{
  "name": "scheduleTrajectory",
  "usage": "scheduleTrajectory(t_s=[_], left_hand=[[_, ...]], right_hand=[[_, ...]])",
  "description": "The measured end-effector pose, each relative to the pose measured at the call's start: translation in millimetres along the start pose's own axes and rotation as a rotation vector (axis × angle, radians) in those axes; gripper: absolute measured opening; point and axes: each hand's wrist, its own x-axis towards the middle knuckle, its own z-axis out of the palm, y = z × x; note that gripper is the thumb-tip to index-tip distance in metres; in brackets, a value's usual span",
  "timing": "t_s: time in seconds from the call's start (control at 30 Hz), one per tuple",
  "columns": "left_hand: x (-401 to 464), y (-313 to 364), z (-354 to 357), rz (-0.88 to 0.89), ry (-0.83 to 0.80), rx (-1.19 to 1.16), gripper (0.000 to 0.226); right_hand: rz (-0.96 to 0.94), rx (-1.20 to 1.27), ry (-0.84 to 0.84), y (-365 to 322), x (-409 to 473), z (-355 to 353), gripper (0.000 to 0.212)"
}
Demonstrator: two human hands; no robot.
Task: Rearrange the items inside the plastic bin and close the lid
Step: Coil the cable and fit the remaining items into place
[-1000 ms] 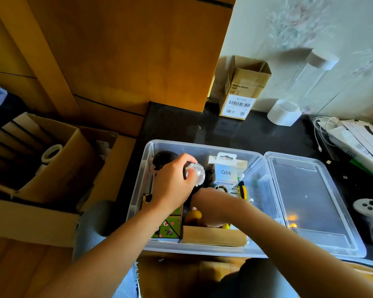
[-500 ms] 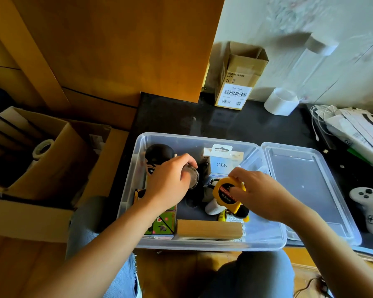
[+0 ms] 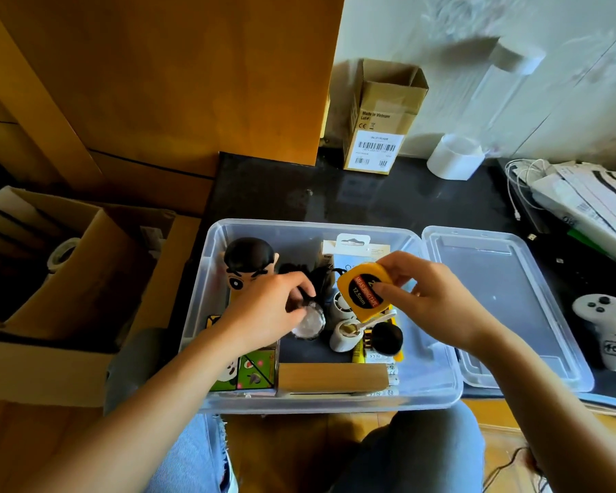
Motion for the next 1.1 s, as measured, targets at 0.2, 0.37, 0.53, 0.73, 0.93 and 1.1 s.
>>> scheduleTrajectory(t_s=[0.2,0.37,0.53,0.73,0.93,1.1], left_hand=[[4.7,13.9,-6.6,-0.134,-0.155,0.303,0.012],[13.0,31.2,1.7,-0.178,-0.161,0.758,0.027],[18.3,40.3,7.0,-0.158,-0.222,0.926,0.032],[9.1,35.3,1.2,-0.031,-0.394,0.761,0.009],[15.0,33.4,12.1,0.045,-0.661,0.953,0.045],[23.8,31.8,14.6,-0.063,-0.804,1.106,0.043]], right_hand=[[-0.008,-0.034,0.016,-1.2,0.3,3.0,0.019],[-0.034,-0.042,0.028,-3.5,1.5,8.7,0.019],[-0.061,-0.038,0.036,-4.1,1.0,13.5,0.020],[-0.044,-0.035,0.069,1.3,-3.5,12.6,0.023],[-0.052,-0.047,0.103,1.7,-9.7,10.7,0.023],[-0.050,-0.053,0.108,3.2,-15.0,7.9,0.024]])
